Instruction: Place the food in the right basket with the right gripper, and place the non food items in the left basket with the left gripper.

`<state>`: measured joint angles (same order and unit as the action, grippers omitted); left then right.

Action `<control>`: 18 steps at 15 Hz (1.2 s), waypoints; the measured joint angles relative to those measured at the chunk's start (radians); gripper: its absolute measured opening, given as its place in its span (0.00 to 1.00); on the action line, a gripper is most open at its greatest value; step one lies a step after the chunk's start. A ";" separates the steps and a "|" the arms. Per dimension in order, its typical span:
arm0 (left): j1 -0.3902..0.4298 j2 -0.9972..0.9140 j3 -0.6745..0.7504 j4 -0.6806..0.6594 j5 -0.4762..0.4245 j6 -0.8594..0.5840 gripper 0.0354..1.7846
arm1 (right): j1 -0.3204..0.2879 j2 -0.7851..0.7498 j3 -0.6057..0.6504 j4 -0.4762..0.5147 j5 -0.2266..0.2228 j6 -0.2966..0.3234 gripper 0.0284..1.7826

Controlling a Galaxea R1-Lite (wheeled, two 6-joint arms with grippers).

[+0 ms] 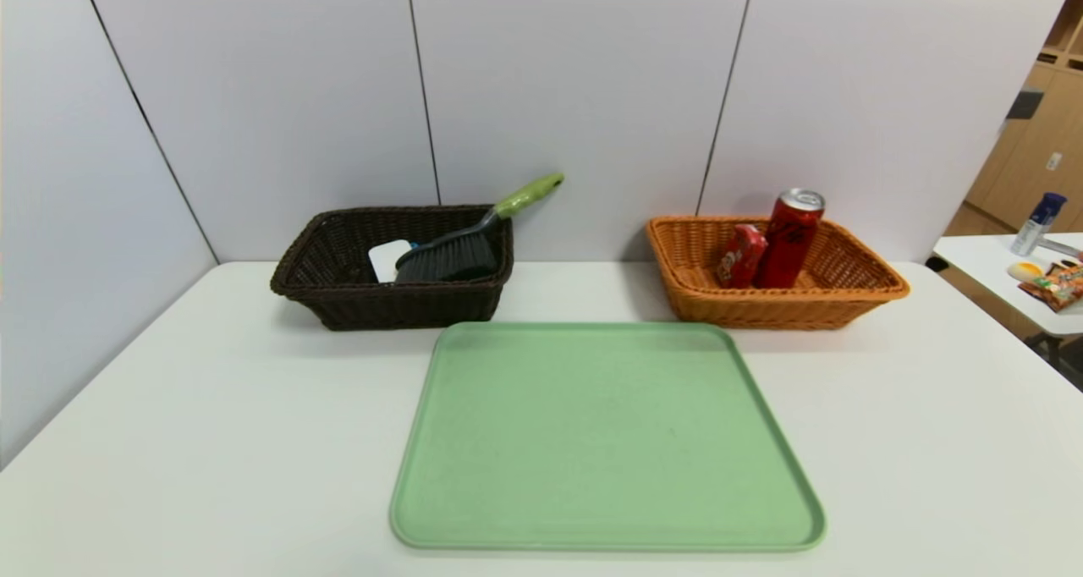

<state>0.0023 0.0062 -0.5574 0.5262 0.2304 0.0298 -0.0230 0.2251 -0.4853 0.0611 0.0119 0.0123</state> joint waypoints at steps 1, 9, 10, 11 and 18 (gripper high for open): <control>0.000 -0.003 0.015 -0.002 -0.002 0.002 0.94 | 0.005 -0.032 0.018 0.009 0.001 -0.008 0.95; 0.000 -0.004 0.329 -0.418 -0.003 0.042 0.94 | 0.018 -0.221 0.322 -0.236 -0.013 -0.168 0.95; 0.000 -0.004 0.395 -0.514 -0.004 0.057 0.94 | 0.018 -0.225 0.391 -0.304 -0.013 -0.185 0.95; 0.000 -0.004 0.469 -0.615 -0.006 0.070 0.94 | 0.018 -0.227 0.434 -0.354 -0.014 -0.200 0.95; 0.000 -0.005 0.546 -0.497 -0.260 0.042 0.94 | 0.019 -0.227 0.479 -0.065 0.023 -0.141 0.95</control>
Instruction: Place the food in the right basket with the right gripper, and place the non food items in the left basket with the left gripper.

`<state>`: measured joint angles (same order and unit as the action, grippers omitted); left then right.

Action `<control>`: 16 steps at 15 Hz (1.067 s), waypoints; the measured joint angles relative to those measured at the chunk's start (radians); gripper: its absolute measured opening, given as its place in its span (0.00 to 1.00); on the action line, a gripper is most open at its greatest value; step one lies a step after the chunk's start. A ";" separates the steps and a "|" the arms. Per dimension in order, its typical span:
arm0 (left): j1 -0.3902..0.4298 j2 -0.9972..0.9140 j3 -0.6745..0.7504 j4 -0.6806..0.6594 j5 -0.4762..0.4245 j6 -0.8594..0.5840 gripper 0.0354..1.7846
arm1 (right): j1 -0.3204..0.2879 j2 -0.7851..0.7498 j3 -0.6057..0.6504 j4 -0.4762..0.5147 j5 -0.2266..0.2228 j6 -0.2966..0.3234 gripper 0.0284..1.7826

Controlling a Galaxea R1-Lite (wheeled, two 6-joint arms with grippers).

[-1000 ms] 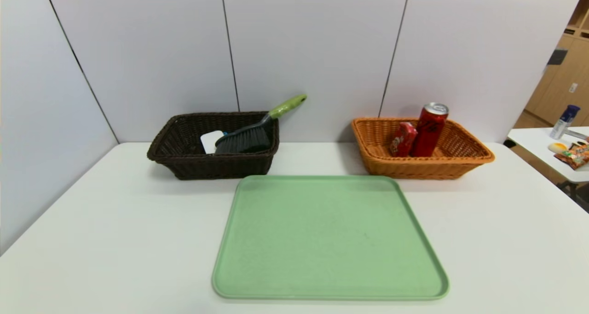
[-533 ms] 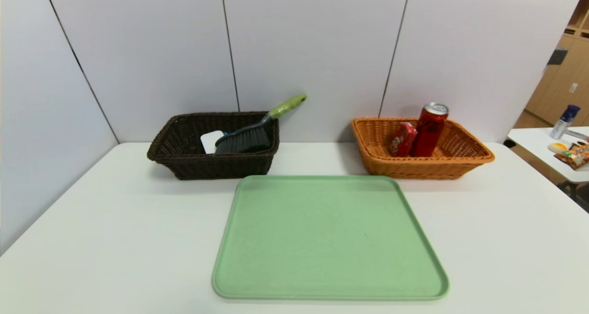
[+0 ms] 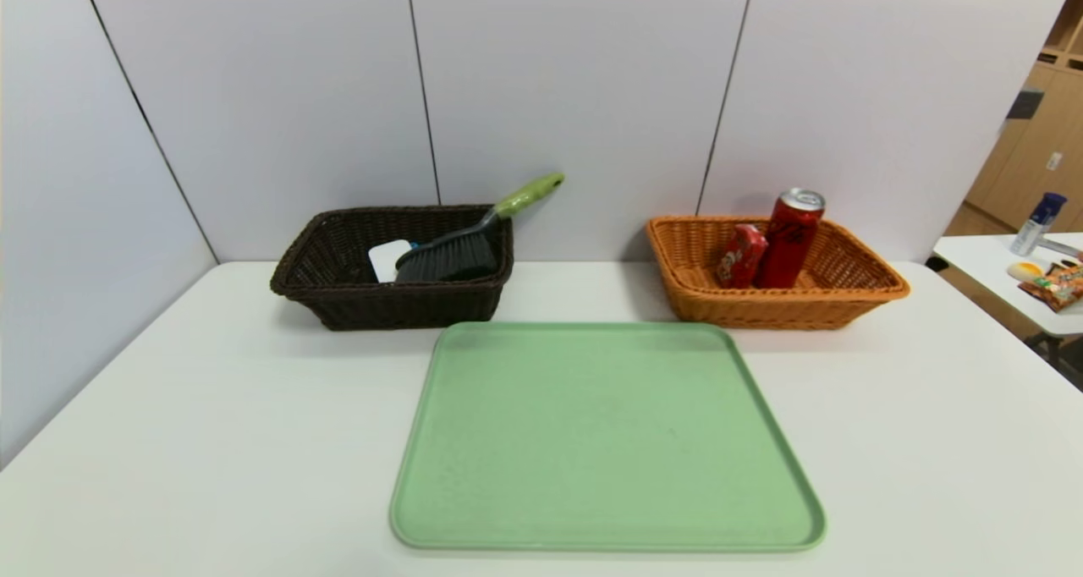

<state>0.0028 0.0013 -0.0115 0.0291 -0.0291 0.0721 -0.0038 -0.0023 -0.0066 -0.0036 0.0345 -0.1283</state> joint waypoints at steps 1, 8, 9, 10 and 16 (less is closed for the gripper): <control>0.000 0.000 -0.001 0.001 -0.002 -0.010 0.94 | 0.000 0.000 0.002 0.002 -0.005 0.047 0.95; 0.000 -0.001 0.010 -0.026 0.012 -0.050 0.94 | 0.000 0.000 0.006 -0.004 -0.013 0.096 0.95; 0.000 -0.001 0.010 -0.026 0.013 -0.051 0.94 | 0.000 0.000 0.006 -0.003 -0.012 0.096 0.95; 0.000 -0.001 0.010 -0.026 0.012 -0.050 0.94 | 0.000 0.000 0.006 -0.002 -0.014 0.097 0.95; 0.000 -0.001 0.010 -0.026 0.013 -0.051 0.94 | 0.000 0.000 0.007 -0.001 -0.047 0.118 0.95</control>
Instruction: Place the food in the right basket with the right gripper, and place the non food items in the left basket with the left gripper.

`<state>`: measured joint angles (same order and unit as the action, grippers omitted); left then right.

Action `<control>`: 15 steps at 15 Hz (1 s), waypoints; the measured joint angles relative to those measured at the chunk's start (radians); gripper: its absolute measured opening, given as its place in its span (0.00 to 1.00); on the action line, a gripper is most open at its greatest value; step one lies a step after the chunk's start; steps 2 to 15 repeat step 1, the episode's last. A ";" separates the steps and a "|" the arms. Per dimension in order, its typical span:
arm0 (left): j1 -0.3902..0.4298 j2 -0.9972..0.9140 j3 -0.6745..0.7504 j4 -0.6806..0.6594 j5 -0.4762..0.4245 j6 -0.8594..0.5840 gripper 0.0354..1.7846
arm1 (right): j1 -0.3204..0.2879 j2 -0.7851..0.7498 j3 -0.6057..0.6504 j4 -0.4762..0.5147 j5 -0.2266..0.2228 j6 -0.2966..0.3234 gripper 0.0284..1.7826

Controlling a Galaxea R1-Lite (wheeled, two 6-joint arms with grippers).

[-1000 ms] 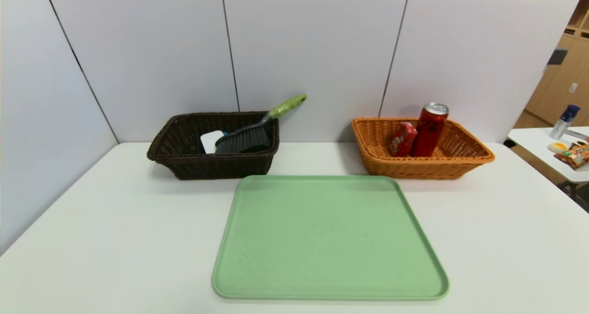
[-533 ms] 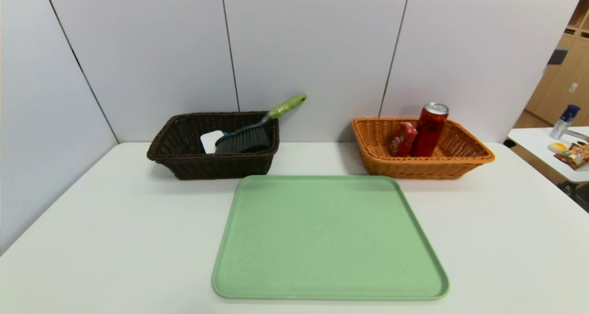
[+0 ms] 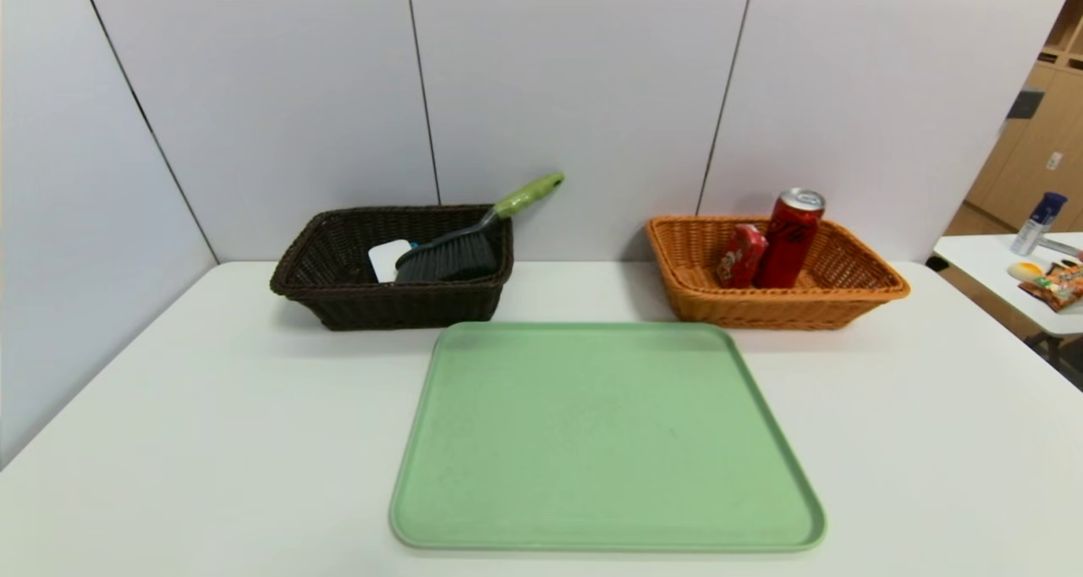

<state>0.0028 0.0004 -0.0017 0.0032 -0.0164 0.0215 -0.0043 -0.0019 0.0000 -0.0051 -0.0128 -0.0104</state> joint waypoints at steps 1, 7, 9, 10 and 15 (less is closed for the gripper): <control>0.000 0.000 0.000 0.000 0.000 0.000 0.94 | 0.000 0.000 0.000 -0.002 0.000 0.000 0.95; 0.000 0.000 0.000 0.000 0.000 0.000 0.94 | 0.000 0.000 0.000 -0.002 0.000 0.000 0.95; 0.000 0.000 0.000 0.000 0.000 0.000 0.94 | 0.000 0.000 0.000 -0.002 0.000 0.000 0.95; 0.000 0.000 0.000 0.000 0.000 0.000 0.94 | 0.000 0.000 0.000 -0.002 0.000 0.000 0.95; 0.000 0.000 0.000 0.000 0.000 0.000 0.94 | 0.000 0.000 0.000 -0.002 0.000 0.000 0.95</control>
